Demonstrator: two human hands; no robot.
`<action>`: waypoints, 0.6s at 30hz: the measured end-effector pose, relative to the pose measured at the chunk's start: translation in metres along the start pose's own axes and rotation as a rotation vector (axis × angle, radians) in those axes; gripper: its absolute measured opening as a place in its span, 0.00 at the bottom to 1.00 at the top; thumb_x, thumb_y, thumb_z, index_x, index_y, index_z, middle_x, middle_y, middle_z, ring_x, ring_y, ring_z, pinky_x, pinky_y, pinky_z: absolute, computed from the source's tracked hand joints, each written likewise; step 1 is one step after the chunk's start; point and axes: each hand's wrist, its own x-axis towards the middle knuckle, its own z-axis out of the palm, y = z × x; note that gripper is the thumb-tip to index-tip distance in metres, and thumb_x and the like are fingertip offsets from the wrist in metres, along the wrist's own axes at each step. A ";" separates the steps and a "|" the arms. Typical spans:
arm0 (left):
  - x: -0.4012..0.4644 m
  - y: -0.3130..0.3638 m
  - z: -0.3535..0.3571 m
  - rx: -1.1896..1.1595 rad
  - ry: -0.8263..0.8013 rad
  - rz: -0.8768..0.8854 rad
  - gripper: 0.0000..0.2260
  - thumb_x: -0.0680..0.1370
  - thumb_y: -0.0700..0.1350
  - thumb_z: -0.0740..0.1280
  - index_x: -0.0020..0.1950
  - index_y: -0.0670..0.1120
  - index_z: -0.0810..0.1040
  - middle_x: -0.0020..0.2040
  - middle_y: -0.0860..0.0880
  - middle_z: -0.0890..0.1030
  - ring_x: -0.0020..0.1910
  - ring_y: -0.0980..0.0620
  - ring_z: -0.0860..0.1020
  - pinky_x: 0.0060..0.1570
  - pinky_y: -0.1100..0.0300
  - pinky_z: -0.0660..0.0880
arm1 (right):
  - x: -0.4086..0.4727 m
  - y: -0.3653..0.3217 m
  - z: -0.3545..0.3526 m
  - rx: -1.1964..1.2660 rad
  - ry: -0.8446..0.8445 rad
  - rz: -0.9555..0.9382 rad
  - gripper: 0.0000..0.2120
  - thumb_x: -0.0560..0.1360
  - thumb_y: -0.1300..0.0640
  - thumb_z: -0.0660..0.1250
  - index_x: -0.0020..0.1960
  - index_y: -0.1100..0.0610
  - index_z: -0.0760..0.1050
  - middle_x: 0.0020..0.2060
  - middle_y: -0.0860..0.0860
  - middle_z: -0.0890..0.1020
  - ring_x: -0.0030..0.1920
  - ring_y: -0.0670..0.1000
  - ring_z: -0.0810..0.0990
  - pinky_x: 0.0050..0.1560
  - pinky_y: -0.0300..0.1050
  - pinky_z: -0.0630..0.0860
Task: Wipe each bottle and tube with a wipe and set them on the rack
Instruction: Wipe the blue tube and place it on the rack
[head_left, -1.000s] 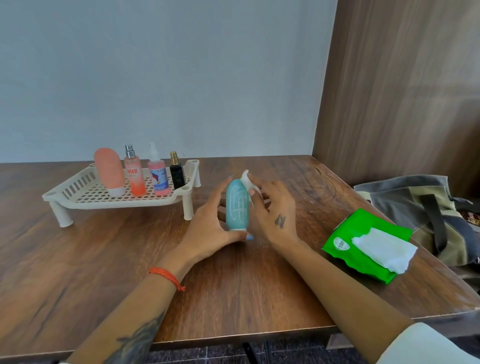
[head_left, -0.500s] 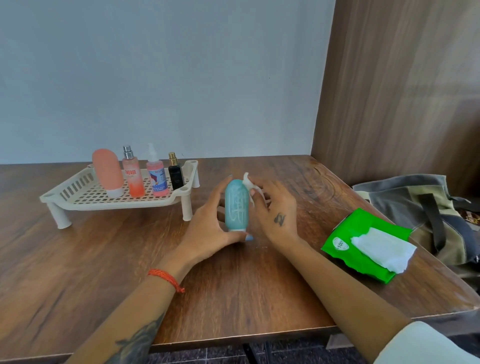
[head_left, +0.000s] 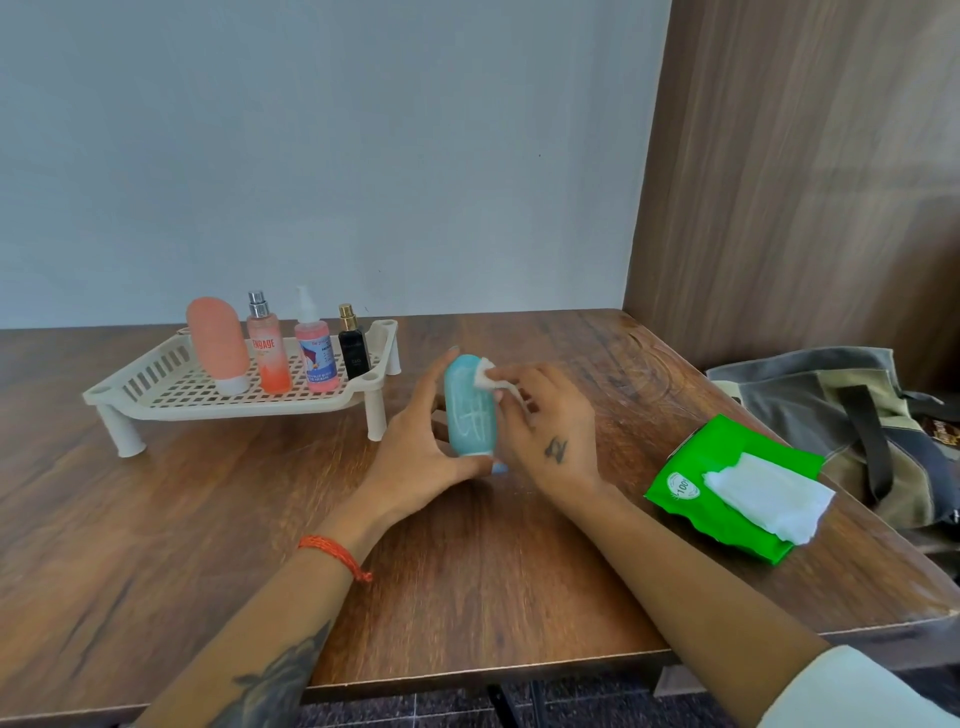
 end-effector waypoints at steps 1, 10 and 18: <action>0.000 0.001 0.000 0.003 0.003 0.002 0.50 0.61 0.46 0.81 0.74 0.61 0.54 0.57 0.65 0.70 0.51 0.59 0.77 0.45 0.68 0.77 | 0.001 0.001 0.000 0.035 -0.009 0.124 0.08 0.74 0.60 0.68 0.52 0.56 0.80 0.46 0.51 0.82 0.42 0.47 0.78 0.43 0.45 0.78; 0.000 0.001 -0.001 -0.075 0.017 -0.044 0.49 0.62 0.37 0.79 0.74 0.60 0.57 0.56 0.62 0.74 0.50 0.62 0.78 0.47 0.59 0.80 | -0.004 -0.005 -0.001 -0.003 -0.034 -0.301 0.10 0.71 0.62 0.64 0.48 0.56 0.82 0.44 0.52 0.81 0.43 0.49 0.77 0.42 0.38 0.74; 0.001 -0.001 0.000 -0.127 0.016 -0.071 0.48 0.62 0.36 0.79 0.73 0.61 0.57 0.56 0.55 0.76 0.52 0.54 0.79 0.45 0.52 0.81 | -0.007 -0.004 0.002 0.036 -0.062 -0.297 0.10 0.69 0.67 0.65 0.47 0.58 0.82 0.45 0.54 0.81 0.44 0.50 0.79 0.45 0.39 0.75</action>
